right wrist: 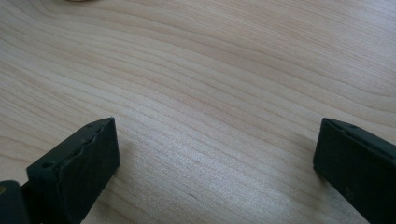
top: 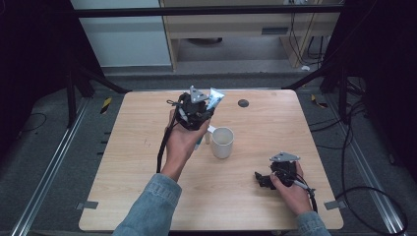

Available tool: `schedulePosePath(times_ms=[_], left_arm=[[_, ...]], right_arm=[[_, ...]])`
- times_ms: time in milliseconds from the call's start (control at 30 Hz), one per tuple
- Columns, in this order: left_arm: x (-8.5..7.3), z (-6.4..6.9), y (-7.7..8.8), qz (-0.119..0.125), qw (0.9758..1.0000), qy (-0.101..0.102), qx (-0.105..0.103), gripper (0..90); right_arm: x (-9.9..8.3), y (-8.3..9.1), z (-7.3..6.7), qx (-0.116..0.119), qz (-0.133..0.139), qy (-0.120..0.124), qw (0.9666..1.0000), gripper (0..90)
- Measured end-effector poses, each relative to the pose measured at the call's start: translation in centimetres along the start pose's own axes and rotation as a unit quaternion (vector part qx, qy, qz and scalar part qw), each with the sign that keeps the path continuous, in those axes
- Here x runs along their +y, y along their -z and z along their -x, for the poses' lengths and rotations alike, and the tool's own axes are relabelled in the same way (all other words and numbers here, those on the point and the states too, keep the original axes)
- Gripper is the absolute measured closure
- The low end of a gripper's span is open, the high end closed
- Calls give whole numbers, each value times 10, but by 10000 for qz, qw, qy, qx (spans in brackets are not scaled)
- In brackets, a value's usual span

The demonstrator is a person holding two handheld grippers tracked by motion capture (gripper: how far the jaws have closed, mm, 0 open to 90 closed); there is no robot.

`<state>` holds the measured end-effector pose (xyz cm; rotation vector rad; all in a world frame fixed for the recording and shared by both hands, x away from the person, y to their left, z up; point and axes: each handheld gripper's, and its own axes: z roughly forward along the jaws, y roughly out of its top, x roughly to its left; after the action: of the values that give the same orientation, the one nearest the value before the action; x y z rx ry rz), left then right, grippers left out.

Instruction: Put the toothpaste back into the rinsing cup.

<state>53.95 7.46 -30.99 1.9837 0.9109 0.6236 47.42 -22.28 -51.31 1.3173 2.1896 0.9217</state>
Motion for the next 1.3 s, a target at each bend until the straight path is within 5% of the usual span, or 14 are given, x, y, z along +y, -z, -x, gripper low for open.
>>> schedulePosePath(times_ms=[567, 1300], left_arm=[[5, 5, -7, 272, 9996, -1, -21, 784], [12, 17, -7, 806, 9961, 208, 309, 784]], right_arm=[[0, 0, 0, -1, 0, 4, 10000, 6], [0, 0, -1, 11, 13, -53, 10000, 6]])
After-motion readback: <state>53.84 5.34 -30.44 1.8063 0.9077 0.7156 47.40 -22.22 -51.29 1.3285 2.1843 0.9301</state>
